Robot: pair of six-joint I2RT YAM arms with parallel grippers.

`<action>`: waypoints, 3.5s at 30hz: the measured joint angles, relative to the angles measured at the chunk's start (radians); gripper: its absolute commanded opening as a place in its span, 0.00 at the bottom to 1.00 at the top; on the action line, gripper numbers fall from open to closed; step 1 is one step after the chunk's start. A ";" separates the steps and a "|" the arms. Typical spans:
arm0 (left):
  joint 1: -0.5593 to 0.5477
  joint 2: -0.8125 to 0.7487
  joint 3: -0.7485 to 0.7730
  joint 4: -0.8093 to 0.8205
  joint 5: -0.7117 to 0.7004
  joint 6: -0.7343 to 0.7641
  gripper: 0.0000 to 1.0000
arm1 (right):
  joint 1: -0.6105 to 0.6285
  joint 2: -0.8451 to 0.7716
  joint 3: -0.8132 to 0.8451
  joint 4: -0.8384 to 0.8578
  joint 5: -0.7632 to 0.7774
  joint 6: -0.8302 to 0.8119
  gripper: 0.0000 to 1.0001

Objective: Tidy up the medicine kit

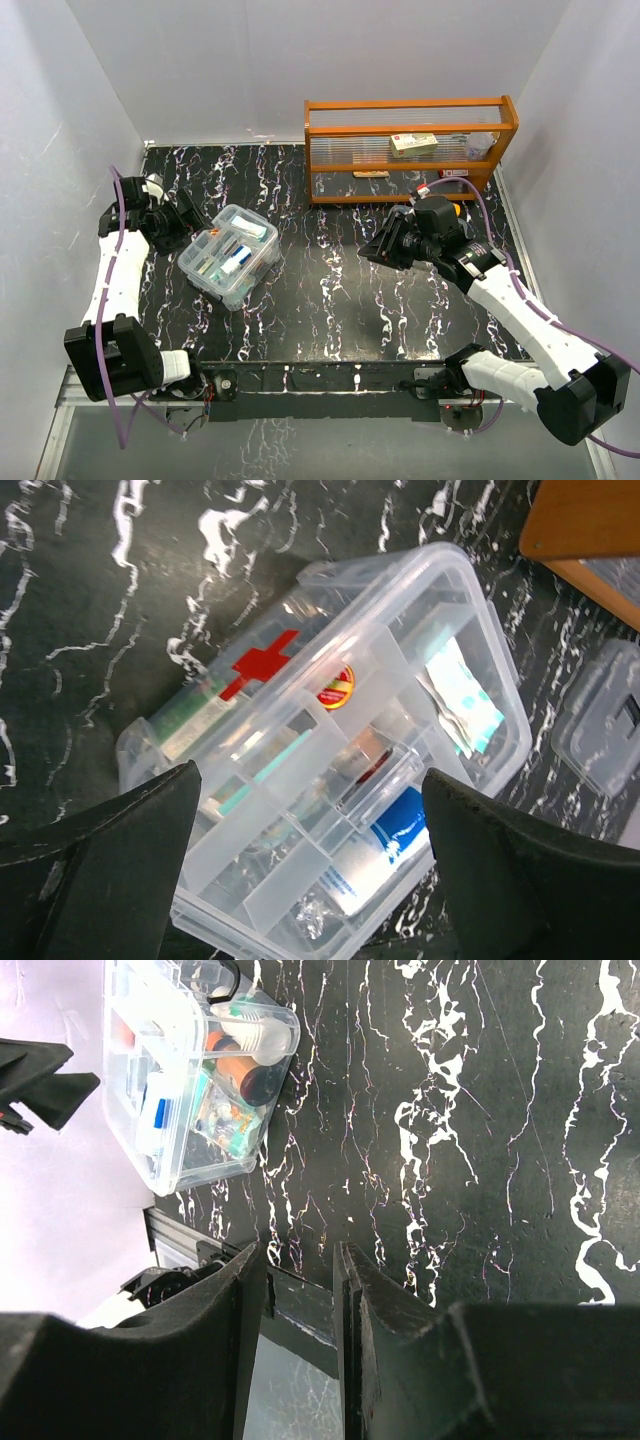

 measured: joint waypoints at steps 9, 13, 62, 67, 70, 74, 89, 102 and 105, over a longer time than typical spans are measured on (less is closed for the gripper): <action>0.005 -0.017 -0.032 0.021 0.089 0.021 0.90 | 0.000 0.000 -0.011 0.008 0.000 0.000 0.31; 0.006 -0.029 -0.045 0.026 0.107 0.029 0.90 | 0.000 0.000 -0.012 0.010 0.000 0.000 0.31; -0.024 -0.162 -0.281 0.084 0.357 -0.013 0.72 | -0.195 0.314 0.040 0.079 0.454 -0.317 0.40; -0.026 -0.174 -0.279 0.076 0.362 -0.029 0.80 | -0.322 0.393 0.040 0.166 0.449 -0.363 0.42; -0.026 -0.172 -0.256 0.068 0.346 -0.028 0.83 | -0.392 0.434 0.040 0.214 0.441 -0.378 0.47; -0.026 -0.169 -0.227 0.079 0.344 -0.032 0.85 | -0.484 0.470 0.040 0.253 0.438 -0.391 0.54; -0.027 -0.135 -0.155 0.049 0.243 -0.014 0.86 | -0.682 0.630 0.073 0.263 0.394 -0.344 0.76; -0.038 -0.154 -0.155 0.044 0.230 -0.002 0.86 | -0.678 0.504 -0.104 0.290 0.193 -0.251 0.55; -0.042 -0.153 -0.155 0.044 0.227 0.001 0.86 | -0.669 0.419 -0.179 0.254 0.175 -0.232 0.55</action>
